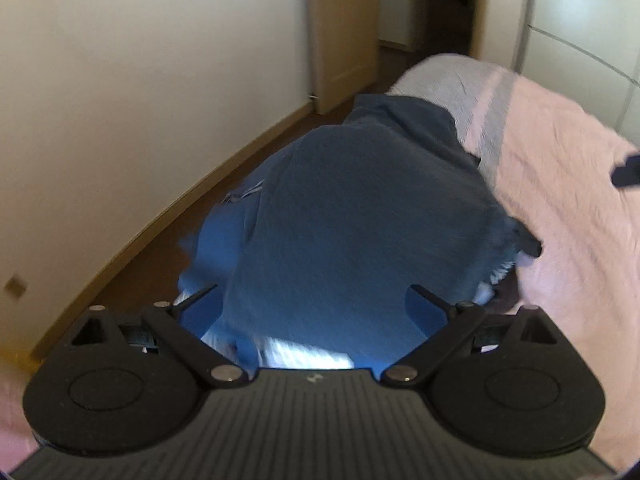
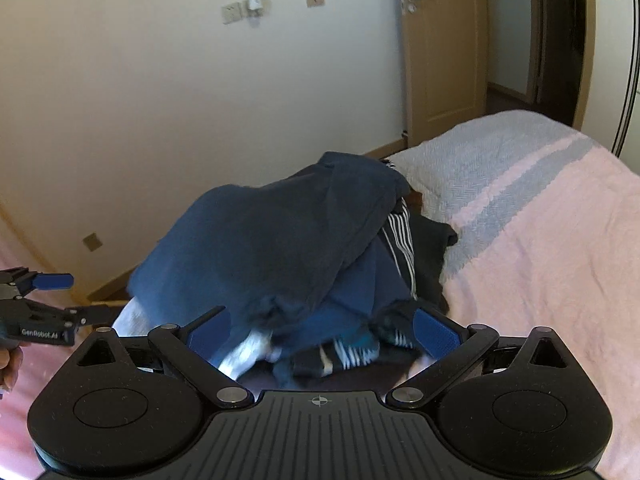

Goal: Fold clothes
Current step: 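Grasp the dark grey sweatpants from the pile with both grippers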

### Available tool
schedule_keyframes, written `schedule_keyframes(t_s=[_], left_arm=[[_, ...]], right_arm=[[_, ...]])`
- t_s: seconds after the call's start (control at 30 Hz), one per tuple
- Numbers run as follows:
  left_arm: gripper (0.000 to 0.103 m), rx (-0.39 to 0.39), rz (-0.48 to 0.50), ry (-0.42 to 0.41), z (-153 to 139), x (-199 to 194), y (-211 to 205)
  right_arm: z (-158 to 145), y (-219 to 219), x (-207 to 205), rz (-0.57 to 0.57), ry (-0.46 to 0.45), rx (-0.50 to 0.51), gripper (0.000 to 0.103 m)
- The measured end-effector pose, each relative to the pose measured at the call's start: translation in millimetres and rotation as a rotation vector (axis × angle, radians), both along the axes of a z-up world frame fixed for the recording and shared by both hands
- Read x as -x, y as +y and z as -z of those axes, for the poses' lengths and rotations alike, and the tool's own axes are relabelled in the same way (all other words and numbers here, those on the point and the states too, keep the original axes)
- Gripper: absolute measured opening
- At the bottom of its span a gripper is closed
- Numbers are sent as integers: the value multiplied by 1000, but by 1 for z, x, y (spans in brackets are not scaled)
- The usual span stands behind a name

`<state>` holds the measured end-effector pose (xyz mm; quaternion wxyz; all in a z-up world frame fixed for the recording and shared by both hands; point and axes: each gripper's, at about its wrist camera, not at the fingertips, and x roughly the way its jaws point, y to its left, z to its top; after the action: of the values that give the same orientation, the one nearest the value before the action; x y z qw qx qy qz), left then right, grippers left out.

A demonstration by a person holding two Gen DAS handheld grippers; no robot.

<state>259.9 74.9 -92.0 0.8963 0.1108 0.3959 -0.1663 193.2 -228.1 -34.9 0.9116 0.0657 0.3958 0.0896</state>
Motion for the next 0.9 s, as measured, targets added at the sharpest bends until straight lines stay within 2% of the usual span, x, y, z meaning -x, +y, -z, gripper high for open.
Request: schedule_keyframes(t_s=[0.07, 0.1, 0.13, 0.17, 0.3, 0.37, 0.43, 0.47, 0.53, 0.57, 0.63, 0.67, 0.73, 0.83, 0.9], left_arm=[[94, -2, 53, 21, 18, -27, 4], [92, -3, 77, 34, 27, -40, 5], [90, -4, 100, 48, 36, -52, 7], [89, 8, 122, 66, 44, -61, 9], [91, 79, 203, 100, 63, -77, 18], [87, 121, 229, 120, 66, -79, 25], [74, 167, 255, 146, 68, -80, 31], [70, 172, 263, 149, 67, -80, 33], [52, 183, 279, 156, 65, -81, 38], [47, 176, 308, 157, 63, -80, 36], [26, 148, 327, 140, 58, -76, 32], [19, 133, 328, 120, 54, -73, 31], [13, 120, 329, 82, 46, -68, 28], [12, 122, 341, 20, 27, -57, 26], [12, 124, 367, -26, 11, -43, 27]], right_arm=[[16, 3, -32, 6, 20, 0, 100], [24, 4, -48, 6, 30, 2, 96], [33, 6, -63, 15, 38, 9, 87], [42, 7, -78, 19, 48, 14, 84], [79, 2, -130, 41, 86, -10, 82], [95, -2, -152, 54, 101, -30, 81], [109, -5, -172, 66, 120, -65, 74], [115, -6, -180, 72, 132, -83, 72], [127, -9, -195, 85, 155, -120, 46], [130, -8, -201, 97, 171, -138, 41], [129, -5, -203, 121, 176, -139, 15], [124, -3, -201, 118, 166, -129, 10], [108, 0, -194, 108, 124, -110, 6], [75, -2, -179, 113, 33, -112, 3], [44, -11, -163, 133, -39, -152, 3]])
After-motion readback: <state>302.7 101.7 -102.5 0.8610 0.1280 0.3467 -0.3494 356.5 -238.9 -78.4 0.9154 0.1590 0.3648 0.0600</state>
